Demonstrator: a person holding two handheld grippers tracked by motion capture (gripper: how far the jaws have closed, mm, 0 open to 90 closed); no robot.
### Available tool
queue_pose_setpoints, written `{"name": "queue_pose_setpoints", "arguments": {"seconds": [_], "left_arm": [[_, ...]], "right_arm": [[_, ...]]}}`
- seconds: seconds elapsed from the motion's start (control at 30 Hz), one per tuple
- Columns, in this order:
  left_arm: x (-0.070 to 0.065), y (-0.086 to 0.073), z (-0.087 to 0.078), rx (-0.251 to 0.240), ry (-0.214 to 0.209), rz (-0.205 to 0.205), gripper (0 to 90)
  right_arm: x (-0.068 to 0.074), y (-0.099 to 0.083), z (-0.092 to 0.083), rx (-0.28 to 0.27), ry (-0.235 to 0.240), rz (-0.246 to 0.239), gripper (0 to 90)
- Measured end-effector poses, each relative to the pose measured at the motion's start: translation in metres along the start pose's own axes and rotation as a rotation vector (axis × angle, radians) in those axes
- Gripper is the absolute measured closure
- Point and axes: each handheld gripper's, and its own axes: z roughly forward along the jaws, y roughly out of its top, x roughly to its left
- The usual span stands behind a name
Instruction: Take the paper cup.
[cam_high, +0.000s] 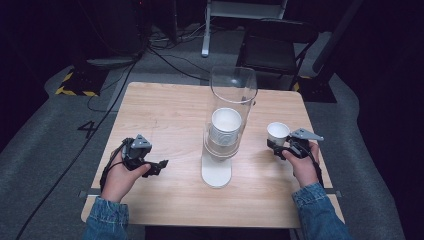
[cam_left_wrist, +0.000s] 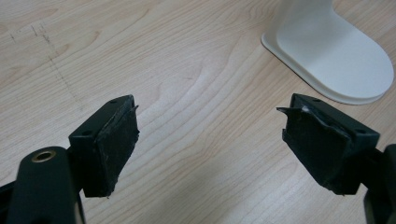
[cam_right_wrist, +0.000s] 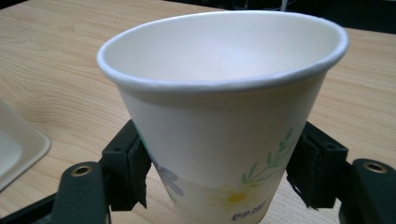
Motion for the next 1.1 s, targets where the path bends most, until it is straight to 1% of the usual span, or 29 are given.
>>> {"name": "queue_pose_setpoints", "arguments": {"seconds": [0.03,0.07,0.1,0.13,0.23,0.27,0.3,0.37,0.4,0.6,0.63,0.7,0.83,0.87,0.97,1.1], "left_arm": [[0.000,-0.001,0.001,-0.006,-0.003,-0.010,18.0],[0.000,-0.002,0.000,0.000,-0.001,-0.011,18.0],[0.000,-0.002,0.000,0.000,-0.001,-0.011,18.0],[0.000,-0.003,0.000,0.000,0.010,-0.006,18.0],[0.000,-0.004,0.000,0.006,0.002,-0.013,18.0],[0.001,-0.004,0.000,0.007,0.007,-0.003,18.0],[0.000,-0.005,0.001,0.009,0.000,-0.015,18.0],[0.000,-0.006,0.001,0.011,0.006,-0.009,18.0],[0.000,-0.006,0.000,0.013,0.007,-0.015,18.1],[0.000,-0.007,0.001,0.011,0.007,-0.010,18.1],[0.000,-0.007,0.001,0.014,-0.003,-0.011,18.1],[0.000,-0.007,0.001,0.017,-0.003,-0.010,18.1],[0.000,-0.007,0.001,0.018,-0.003,-0.010,18.1],[0.000,-0.007,0.002,0.019,-0.003,-0.012,18.1],[0.000,-0.007,0.002,0.022,-0.003,-0.012,18.1],[0.000,-0.006,0.002,0.021,-0.007,-0.013,18.1]], "right_arm": [[-0.001,-0.001,0.002,0.008,-0.001,0.012,30.6],[-0.006,-0.002,0.005,0.026,-0.005,0.028,30.6],[-0.006,-0.002,0.005,0.026,-0.005,0.028,30.6],[-0.009,-0.004,0.009,0.033,-0.042,0.037,30.6],[-0.012,-0.006,0.012,0.041,-0.043,0.046,30.6],[-0.012,-0.006,0.013,0.046,-0.041,0.048,30.5],[-0.013,-0.006,0.015,0.055,-0.036,0.047,30.3],[-0.013,-0.006,0.015,0.054,-0.036,0.050,30.1],[-0.013,-0.007,0.018,0.051,-0.038,0.063,29.8],[-0.014,-0.009,0.020,0.067,-0.048,0.054,29.4],[-0.014,-0.010,0.020,0.076,-0.049,0.050,29.2],[-0.014,-0.011,0.021,0.082,-0.050,0.047,28.7],[-0.014,-0.011,0.021,0.092,-0.044,0.039,25.6],[-0.013,-0.012,0.021,0.094,-0.042,0.033,20.6],[-0.012,-0.012,0.022,0.095,-0.043,0.029,16.7],[-0.011,-0.013,0.021,0.090,-0.054,0.042,16.1]]}}
